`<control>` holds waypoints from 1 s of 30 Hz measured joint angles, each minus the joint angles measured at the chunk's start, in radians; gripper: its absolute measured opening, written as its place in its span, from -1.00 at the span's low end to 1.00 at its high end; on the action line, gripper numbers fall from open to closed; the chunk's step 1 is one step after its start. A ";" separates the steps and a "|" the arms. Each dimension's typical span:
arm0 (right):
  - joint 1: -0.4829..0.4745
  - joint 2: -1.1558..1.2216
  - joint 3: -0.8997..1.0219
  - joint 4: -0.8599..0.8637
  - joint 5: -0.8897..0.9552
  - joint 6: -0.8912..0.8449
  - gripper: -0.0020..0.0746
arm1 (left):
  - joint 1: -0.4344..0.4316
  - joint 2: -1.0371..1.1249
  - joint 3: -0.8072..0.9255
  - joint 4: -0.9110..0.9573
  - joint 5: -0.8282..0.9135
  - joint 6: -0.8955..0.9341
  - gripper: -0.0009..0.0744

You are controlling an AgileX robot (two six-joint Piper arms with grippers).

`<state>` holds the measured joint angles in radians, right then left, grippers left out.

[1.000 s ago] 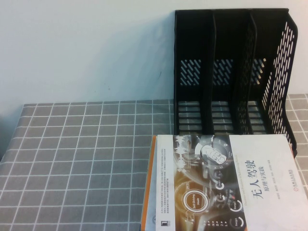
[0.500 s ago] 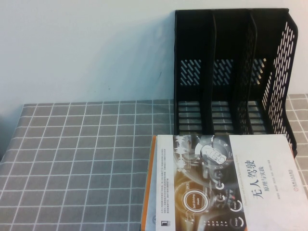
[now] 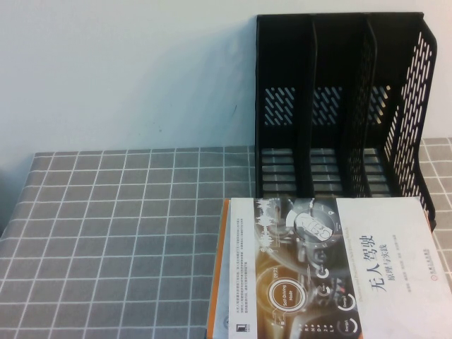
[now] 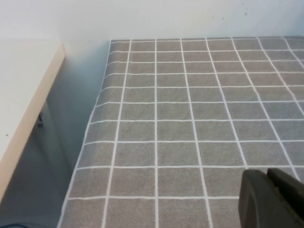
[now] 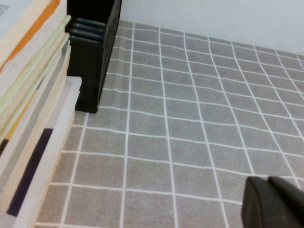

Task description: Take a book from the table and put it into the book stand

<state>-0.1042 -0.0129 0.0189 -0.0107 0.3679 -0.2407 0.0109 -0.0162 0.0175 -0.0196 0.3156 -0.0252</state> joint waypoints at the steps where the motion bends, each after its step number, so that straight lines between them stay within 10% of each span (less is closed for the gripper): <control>1: 0.000 0.000 0.000 0.000 0.000 0.000 -0.96 | 0.000 0.000 0.000 0.007 0.000 0.013 -0.99; 30: 0.000 0.000 0.010 0.004 -0.198 0.002 -0.96 | 0.000 0.000 0.004 -0.062 -0.228 0.001 -0.99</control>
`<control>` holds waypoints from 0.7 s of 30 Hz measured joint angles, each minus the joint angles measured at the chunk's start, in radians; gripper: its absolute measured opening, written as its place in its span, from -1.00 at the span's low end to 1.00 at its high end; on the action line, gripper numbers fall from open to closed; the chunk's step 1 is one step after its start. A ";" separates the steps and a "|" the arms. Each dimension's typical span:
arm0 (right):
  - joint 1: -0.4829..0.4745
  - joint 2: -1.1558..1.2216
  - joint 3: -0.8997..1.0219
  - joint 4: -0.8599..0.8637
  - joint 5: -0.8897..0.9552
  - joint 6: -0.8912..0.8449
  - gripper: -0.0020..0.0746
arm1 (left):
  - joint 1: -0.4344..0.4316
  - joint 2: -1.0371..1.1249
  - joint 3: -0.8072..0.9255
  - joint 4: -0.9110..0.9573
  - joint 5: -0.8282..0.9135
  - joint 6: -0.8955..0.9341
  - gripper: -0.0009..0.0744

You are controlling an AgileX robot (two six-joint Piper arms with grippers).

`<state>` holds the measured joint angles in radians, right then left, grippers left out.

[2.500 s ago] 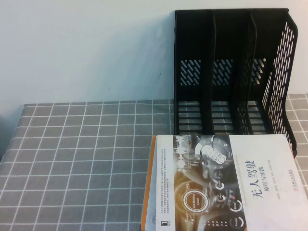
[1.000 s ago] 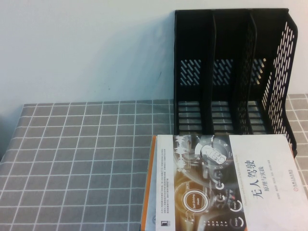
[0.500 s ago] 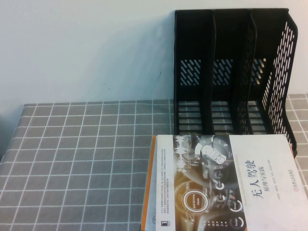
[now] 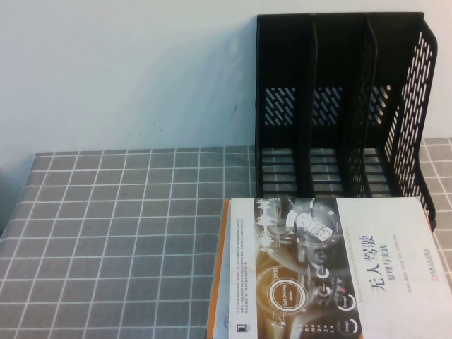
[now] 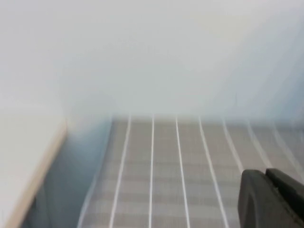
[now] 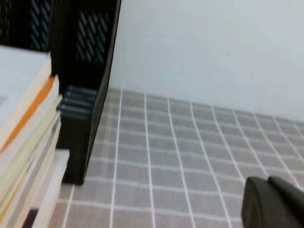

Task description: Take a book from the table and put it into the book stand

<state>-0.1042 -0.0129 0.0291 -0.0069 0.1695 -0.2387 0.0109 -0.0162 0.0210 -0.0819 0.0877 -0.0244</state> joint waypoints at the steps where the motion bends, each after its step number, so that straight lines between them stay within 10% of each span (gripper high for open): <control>1: 0.000 0.000 0.000 0.000 -0.034 0.002 -0.96 | 0.000 0.000 0.000 0.000 -0.053 0.000 -0.99; 21: 0.000 0.000 0.000 0.091 -0.253 0.134 -0.96 | 0.000 0.000 0.000 0.001 -0.374 -0.093 -0.99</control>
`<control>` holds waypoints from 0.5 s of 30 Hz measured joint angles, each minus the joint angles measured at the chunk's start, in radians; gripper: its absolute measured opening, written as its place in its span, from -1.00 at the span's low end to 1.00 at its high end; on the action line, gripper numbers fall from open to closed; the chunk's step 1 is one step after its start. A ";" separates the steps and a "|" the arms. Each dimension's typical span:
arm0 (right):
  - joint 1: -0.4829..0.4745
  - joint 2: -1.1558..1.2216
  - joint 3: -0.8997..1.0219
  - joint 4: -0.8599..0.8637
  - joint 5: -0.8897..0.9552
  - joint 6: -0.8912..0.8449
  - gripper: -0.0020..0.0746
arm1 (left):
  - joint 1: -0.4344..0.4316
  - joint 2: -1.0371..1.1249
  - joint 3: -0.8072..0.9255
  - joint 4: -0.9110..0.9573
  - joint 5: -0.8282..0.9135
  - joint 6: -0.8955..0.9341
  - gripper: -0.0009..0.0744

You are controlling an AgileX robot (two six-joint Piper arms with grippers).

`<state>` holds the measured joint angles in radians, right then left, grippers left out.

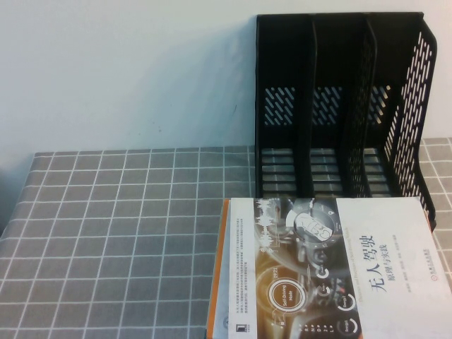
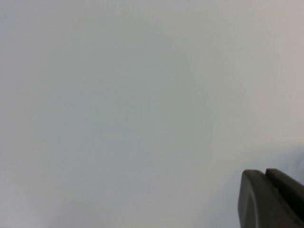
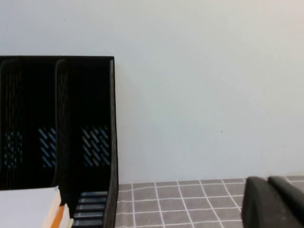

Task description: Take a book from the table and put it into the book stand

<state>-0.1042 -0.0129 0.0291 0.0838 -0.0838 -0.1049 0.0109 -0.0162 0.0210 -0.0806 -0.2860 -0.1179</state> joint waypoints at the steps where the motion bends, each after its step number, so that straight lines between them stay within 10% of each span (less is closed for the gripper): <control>1: 0.000 0.000 0.000 0.004 0.000 0.003 -0.96 | 0.000 0.000 0.000 0.000 -0.027 -0.024 -0.99; 15: 0.000 0.000 -0.004 0.094 -0.144 -0.107 -0.96 | 0.000 0.090 -0.303 0.009 0.383 -0.198 -0.99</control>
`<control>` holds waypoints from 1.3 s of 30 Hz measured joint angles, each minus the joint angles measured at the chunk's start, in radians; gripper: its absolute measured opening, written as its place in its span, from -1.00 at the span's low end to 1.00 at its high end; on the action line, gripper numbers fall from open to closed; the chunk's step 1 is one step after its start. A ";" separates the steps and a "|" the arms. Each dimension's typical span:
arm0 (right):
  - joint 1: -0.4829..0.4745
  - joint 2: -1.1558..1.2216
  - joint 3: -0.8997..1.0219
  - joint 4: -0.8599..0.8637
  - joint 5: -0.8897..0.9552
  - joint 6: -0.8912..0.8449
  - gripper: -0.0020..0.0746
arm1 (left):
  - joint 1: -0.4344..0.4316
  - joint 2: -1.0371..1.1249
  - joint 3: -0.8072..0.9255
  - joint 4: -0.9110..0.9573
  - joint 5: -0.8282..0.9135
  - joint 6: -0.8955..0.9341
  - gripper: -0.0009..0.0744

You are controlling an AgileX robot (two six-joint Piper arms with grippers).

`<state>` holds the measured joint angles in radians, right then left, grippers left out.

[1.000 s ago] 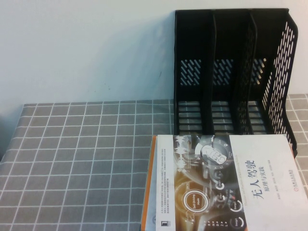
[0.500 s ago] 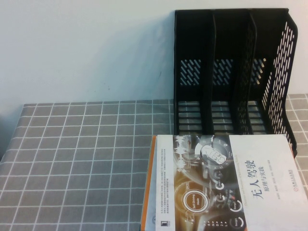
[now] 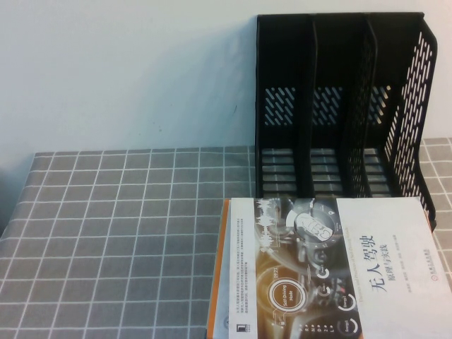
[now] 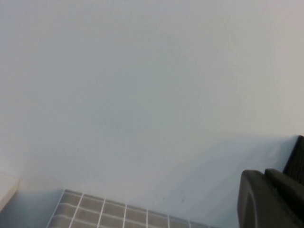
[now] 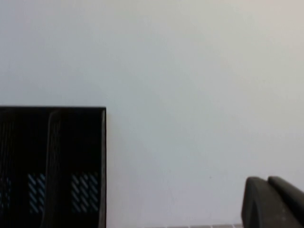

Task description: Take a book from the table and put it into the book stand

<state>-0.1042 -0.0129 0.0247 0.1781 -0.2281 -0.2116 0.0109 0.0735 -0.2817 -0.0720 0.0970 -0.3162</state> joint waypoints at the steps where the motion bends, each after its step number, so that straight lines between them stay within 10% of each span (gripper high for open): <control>1: 0.000 0.000 -0.004 0.002 0.027 -0.020 -0.96 | 0.000 0.022 -0.005 0.002 0.008 0.008 -0.99; 32: 0.000 0.000 0.004 0.012 0.273 -0.301 -0.96 | 0.000 0.179 0.291 0.003 -0.281 0.034 -0.99; 39: 0.000 0.000 -0.004 0.175 0.094 -0.155 -0.96 | 0.000 0.179 0.191 0.183 -0.185 -0.359 -0.99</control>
<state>-0.1042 -0.0129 0.0206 0.3534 -0.1344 -0.3665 0.0109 0.2522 -0.0903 0.1112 -0.0875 -0.6751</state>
